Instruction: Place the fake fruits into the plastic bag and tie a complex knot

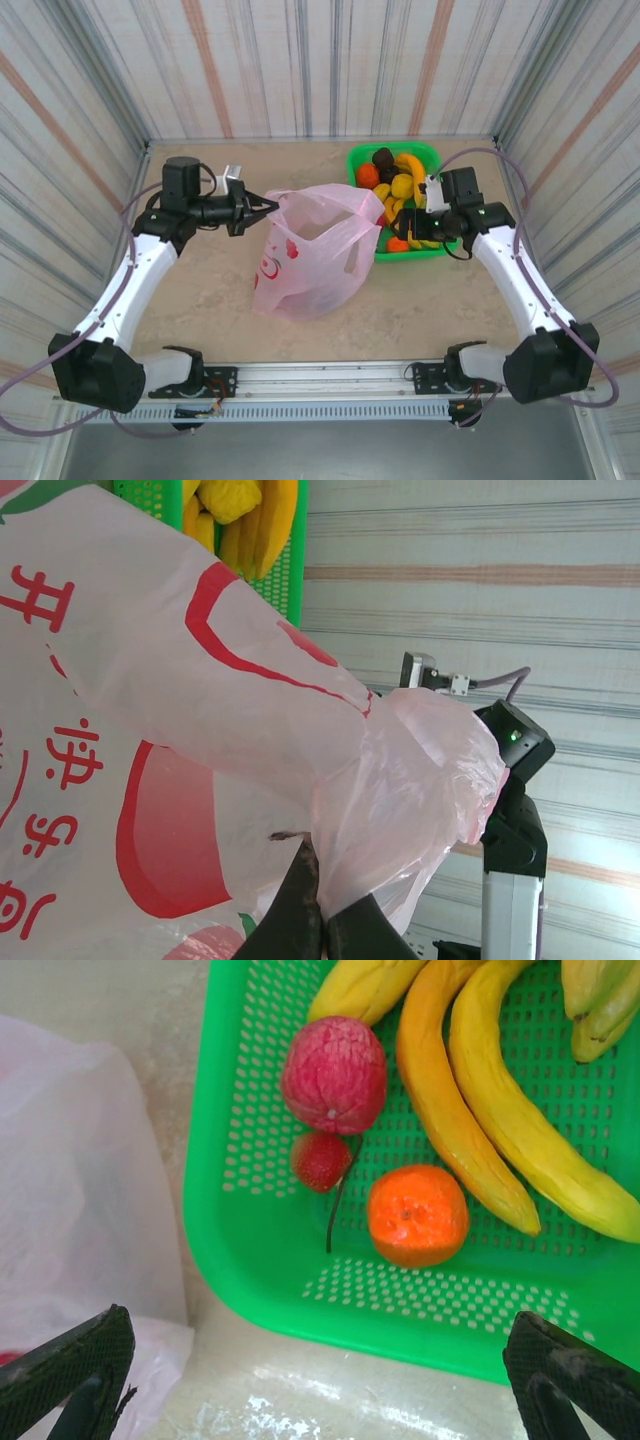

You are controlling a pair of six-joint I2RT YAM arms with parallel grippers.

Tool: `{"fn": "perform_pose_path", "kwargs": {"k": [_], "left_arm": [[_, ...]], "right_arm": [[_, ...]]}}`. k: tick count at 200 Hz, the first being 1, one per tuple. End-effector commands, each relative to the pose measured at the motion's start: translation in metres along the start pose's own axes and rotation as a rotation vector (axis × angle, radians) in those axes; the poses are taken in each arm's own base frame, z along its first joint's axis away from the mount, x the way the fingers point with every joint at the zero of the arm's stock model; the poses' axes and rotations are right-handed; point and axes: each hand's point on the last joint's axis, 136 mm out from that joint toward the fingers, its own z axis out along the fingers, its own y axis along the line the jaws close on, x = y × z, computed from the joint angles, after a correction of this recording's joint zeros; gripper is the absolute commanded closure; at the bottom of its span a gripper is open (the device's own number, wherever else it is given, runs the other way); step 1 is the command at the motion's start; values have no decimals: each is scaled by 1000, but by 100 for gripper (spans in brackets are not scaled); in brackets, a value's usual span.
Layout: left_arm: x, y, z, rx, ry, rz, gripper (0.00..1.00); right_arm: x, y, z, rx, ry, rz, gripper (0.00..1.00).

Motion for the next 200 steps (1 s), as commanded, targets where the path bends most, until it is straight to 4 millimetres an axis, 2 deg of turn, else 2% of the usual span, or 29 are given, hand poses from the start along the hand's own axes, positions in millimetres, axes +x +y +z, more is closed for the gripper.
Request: {"fn": "perform_pose_path", "kwargs": {"k": [1,56,118,162,200], "left_arm": [[7,-2,-8,6,-2,23,100],[6,-1,-13,4,-16,19,100],[5,1,-19,5,-26,13,100],[5,1,-20,5,-27,12,100],[5,1,-20,4,-26,10,100]], "right_arm": [[-22,-1,5,9,-33,27,3],[-34,-4,55,9,46,72,11],[-33,-7,121,87,166,44,18],[-34,-8,149,114,209,27,19],[-33,-9,166,126,240,18,19]]}}
